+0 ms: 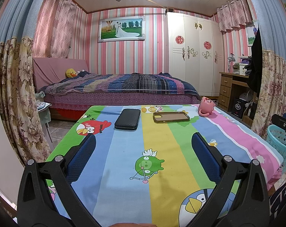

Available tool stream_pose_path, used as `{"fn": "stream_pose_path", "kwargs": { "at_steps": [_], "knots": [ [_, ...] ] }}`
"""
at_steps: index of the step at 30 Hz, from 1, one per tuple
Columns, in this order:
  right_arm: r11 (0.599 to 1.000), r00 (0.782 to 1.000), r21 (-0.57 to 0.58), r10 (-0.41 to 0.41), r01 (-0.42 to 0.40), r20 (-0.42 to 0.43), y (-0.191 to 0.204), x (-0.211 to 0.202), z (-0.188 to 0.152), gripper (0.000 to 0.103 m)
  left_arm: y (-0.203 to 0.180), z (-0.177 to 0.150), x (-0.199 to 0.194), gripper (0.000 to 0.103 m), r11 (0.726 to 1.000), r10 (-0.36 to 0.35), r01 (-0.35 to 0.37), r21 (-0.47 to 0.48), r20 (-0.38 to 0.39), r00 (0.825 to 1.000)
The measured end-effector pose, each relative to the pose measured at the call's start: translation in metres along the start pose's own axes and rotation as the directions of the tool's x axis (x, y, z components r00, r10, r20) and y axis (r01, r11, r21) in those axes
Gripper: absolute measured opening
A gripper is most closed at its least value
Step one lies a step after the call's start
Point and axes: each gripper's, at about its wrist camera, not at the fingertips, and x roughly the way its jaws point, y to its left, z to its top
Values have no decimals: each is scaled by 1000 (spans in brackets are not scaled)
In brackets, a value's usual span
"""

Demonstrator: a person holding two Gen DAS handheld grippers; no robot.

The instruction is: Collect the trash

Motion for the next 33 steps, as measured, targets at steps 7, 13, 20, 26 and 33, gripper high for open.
{"fn": "stream_pose_path", "kwargs": {
  "at_steps": [7,13,20,26,33],
  "knots": [
    [1000,1000,2,-2,2,-1,0,0,-2,98,0,0,0,98,1000,0,0,-1,-1,1000],
    [1000,1000,-1,-2,2,-2,0,0,-2,98,0,0,0,98,1000,0,0,0,0,1000],
    [1000,1000,0,-2,2,-2,0,0,-2,98,0,0,0,98,1000,0,0,-1,-1,1000],
    [1000,1000,3,-4,4,-2,-1,1,-1,98,0,0,1,98,1000,-1,1,-2,-2,1000],
    [1000,1000,-1,-4,4,-3,-1,2,-2,98,0,0,1,98,1000,0,0,-2,-1,1000]
  ]
}}
